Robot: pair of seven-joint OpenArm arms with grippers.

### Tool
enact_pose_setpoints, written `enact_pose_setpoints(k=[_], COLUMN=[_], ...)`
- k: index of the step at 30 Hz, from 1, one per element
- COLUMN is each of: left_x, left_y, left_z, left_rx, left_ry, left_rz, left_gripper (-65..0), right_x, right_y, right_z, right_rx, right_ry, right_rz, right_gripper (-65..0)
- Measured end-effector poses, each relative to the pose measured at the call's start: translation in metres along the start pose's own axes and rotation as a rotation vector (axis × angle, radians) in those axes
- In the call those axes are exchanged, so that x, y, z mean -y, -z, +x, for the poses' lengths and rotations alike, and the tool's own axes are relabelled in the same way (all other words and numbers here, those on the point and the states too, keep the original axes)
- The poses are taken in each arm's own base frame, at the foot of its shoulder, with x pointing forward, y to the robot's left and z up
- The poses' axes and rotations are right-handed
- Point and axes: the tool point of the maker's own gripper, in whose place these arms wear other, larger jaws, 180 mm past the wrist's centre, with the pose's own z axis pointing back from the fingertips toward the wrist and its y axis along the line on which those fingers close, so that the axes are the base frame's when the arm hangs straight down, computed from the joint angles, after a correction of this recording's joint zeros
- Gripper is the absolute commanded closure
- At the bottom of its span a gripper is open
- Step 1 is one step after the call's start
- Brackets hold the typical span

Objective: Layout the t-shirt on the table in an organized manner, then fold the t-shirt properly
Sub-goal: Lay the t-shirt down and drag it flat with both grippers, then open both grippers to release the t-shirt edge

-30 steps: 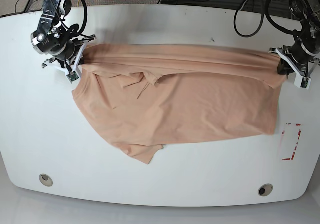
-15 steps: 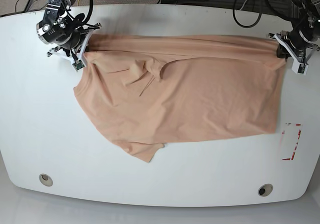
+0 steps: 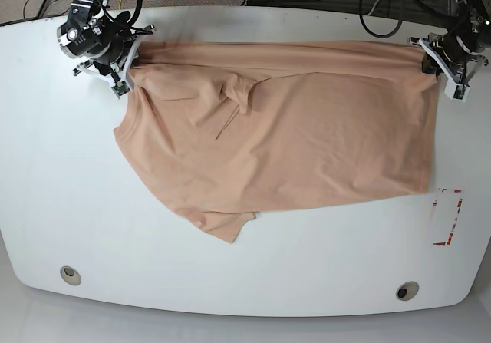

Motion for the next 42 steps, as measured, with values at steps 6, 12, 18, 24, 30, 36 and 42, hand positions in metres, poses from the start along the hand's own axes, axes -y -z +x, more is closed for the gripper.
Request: enact_pose_setpoints(k=[6,12,18,24,30,36,42], left_x=[-0.002,-0.010,-0.044,-0.065,-0.062,-0.036,-0.006], left_y=[-0.001,-0.005,-0.029,-0.049,-0.048,-0.031,-0.014], left_z=[-0.005,-0.003,0.001,0.025,0.052,0.061,0.055], left_rx=[-0.016,-0.024,-0.005,0.092,0.166,0.199,0.147], left_ry=[0.001,0.027,-0.015,-0.027,-0.042,-0.065,-0.024], left_rz=[0.013,0.022,0.104,0.134,0.112,0.043,-0.040], left_gripper=[-45.7,-45.7,-45.7,-45.7,-40.6,-31.4,-19.3], right_x=[-0.001,0.003,0.002,0.006,0.018,0.017,0.006], right_y=[0.000,-0.011,-0.014,-0.015,-0.018,-0.018,-0.017], right_z=[-0.011,-0.001,-0.002,0.004,0.033,0.067,0.083], right_rx=[-0.036,0.000,0.003,0.014,0.085,0.173,0.223], right_ry=[0.000,-0.016,-0.022,-0.023,-0.025,0.007,0.032], right_rz=[-0.005,-0.035,-0.040,-0.053,-0.079,-0.082,-0.047], right_gripper=[-37.1,-31.2,-30.6,-30.1,-30.0,-29.5,-12.2])
